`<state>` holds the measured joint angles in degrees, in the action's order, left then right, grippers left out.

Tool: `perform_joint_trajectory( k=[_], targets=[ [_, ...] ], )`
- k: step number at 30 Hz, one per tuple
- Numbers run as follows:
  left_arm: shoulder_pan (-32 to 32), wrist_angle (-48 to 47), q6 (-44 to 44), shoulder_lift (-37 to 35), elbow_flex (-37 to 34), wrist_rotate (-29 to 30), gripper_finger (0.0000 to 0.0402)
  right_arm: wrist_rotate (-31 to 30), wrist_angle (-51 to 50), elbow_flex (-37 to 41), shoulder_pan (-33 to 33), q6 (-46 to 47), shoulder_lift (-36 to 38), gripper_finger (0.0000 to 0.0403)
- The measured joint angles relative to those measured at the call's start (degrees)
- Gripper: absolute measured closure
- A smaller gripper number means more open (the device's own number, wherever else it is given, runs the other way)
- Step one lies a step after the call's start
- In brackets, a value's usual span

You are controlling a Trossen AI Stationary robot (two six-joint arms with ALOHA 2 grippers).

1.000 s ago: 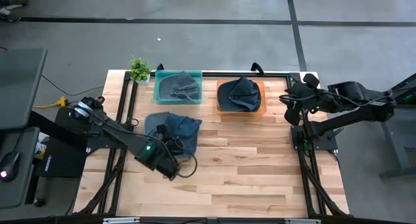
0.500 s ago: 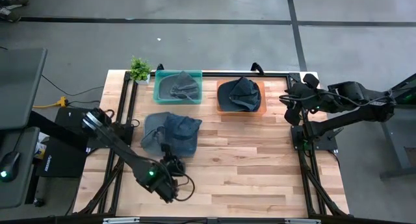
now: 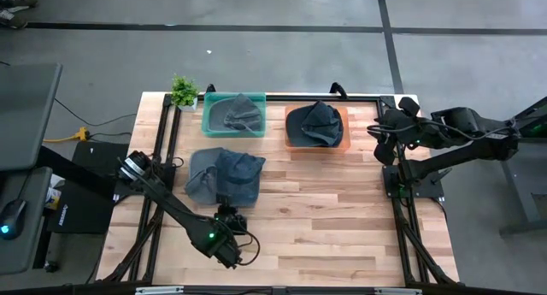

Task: Pick & Place hat
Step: Put the blue cap into the orange bin

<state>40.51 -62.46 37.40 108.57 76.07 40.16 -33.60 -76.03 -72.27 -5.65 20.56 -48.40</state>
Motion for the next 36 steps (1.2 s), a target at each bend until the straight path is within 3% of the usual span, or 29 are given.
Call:
perform_joint_trajectory(
  k=[9, 13, 24, 36],
  targets=[
    [-0.50, 1.60, -0.79, 0.00, 0.00, -0.05, 0.0199, -0.02, 0.00, 0.00, 0.00, 0.00, 0.00, 0.0208],
    [-1.57, 2.59, -1.14, 0.50, 0.00, 0.58, 0.0158, -0.01, 0.00, 0.00, 0.00, 0.00, 0.00, 0.0208],
    [-3.17, 1.90, -5.90, 5.59, 0.04, 1.01, 0.0165, -0.03, -0.02, 0.00, 0.00, -0.02, 0.00, 0.0208],
    [-4.64, -0.59, -5.49, 7.15, 0.00, 8.82, 0.0166, -0.01, 0.00, 0.00, 0.00, 0.01, 0.00, 0.0208]
  ],
)
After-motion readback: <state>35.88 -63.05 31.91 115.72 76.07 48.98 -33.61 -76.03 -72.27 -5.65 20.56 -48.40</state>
